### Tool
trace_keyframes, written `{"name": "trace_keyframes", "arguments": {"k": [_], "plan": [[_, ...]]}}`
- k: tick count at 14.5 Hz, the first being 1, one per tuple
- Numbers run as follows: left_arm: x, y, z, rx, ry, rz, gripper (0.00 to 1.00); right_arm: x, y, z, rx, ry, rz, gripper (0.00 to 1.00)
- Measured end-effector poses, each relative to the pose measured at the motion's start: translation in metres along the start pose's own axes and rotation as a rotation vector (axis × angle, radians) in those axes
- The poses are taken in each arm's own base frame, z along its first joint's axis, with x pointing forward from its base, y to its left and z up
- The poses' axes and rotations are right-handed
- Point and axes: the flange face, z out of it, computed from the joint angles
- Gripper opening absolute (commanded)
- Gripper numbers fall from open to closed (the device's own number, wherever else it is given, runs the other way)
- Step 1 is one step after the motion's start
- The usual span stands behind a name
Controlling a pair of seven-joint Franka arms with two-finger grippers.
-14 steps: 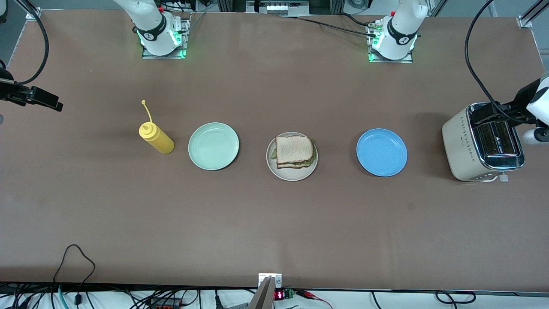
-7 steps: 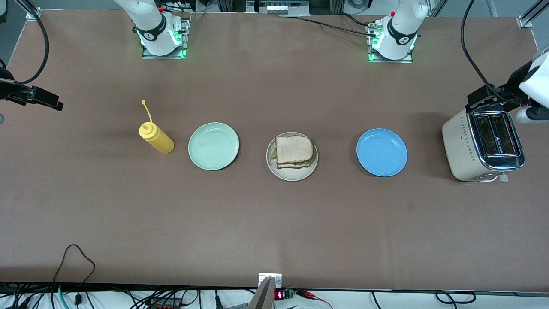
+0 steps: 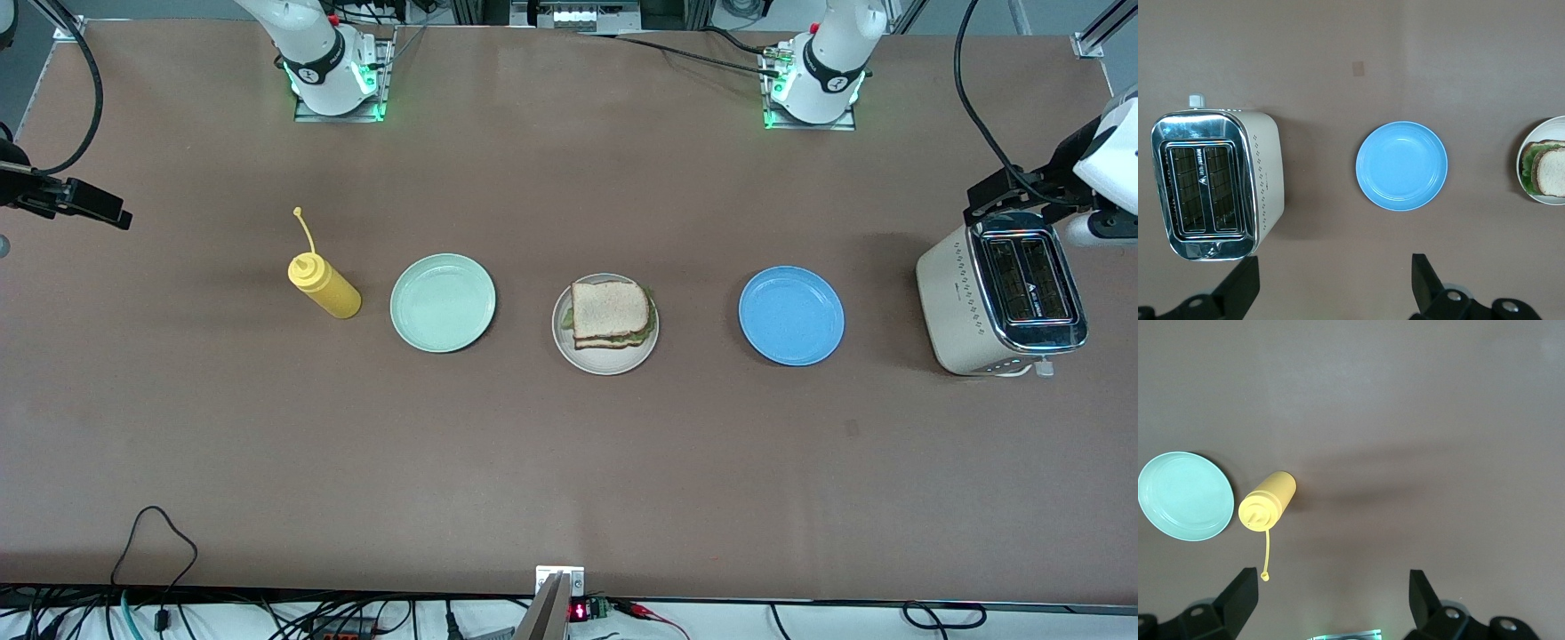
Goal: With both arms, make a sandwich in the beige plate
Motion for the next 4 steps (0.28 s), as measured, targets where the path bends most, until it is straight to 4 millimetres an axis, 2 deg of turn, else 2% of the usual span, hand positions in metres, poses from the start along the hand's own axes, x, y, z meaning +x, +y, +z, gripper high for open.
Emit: {"name": "trace_keyframes", "arguments": {"k": [4], "plan": [[-0.0009,-0.0001,0.0004,0.0,-0.003,0.0,1.0,0.0,0.0,0.0,0.0,0.0,0.025,1.0]]}}
